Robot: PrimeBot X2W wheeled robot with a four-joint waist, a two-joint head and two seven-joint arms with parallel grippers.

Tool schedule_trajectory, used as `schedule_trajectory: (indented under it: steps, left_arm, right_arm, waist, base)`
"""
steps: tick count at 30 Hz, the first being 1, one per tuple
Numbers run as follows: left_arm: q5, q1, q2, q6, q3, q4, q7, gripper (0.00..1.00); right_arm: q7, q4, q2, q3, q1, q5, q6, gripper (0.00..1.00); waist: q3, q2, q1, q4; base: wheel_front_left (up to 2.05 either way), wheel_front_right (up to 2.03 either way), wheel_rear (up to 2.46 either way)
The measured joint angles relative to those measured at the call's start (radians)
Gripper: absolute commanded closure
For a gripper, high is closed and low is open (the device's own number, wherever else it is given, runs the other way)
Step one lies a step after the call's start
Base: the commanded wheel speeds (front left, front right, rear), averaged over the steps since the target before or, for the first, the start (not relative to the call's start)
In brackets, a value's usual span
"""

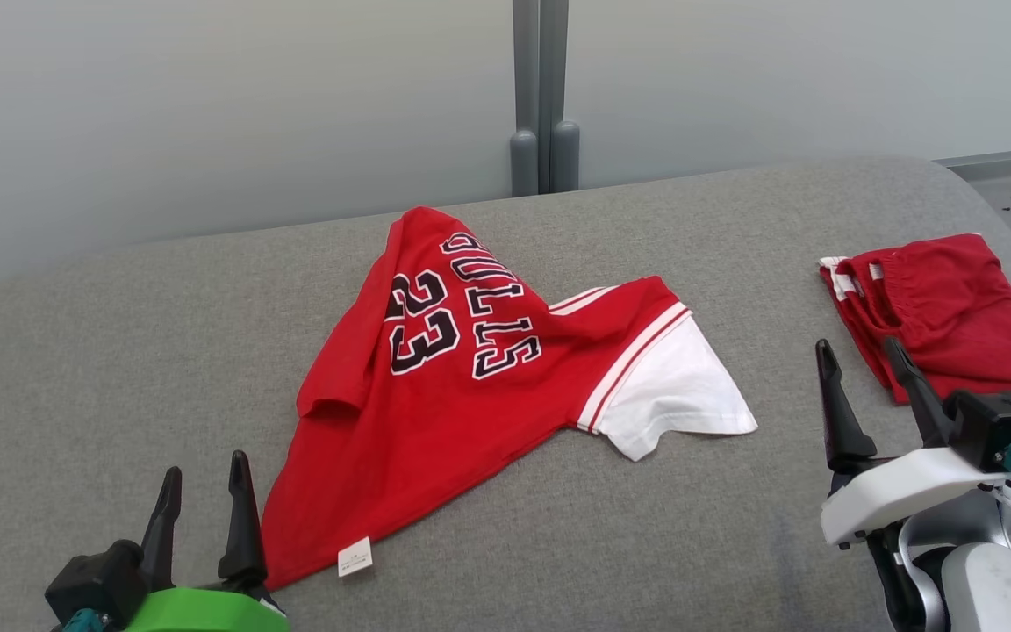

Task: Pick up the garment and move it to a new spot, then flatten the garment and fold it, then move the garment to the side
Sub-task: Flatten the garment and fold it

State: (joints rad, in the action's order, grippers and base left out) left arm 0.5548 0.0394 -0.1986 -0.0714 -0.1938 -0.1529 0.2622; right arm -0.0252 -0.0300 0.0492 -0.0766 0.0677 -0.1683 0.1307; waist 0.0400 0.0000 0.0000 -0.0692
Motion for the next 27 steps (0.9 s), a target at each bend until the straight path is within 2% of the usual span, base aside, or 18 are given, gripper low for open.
schedule_trajectory:
  steps: [10,27]
  left_arm:
    - [-0.010,0.076,-0.004,-0.039,0.024,0.054,0.000,0.00]
    - [-0.020,0.094,-0.009,-0.057,-0.001,0.087,-0.015,0.00]
  right_arm:
    - [0.023,0.049,0.000,0.066,-0.042,0.002,0.000,0.00]
    - [0.030,0.049,0.000,0.078,-0.047,0.001,0.000,0.00]
  waist:
    - [0.003,0.0000,0.0000,0.000]
    - [0.013,0.0000,0.0000,0.005]
  base:
    - [0.00,0.00,0.00]
    - [0.00,0.00,0.00]
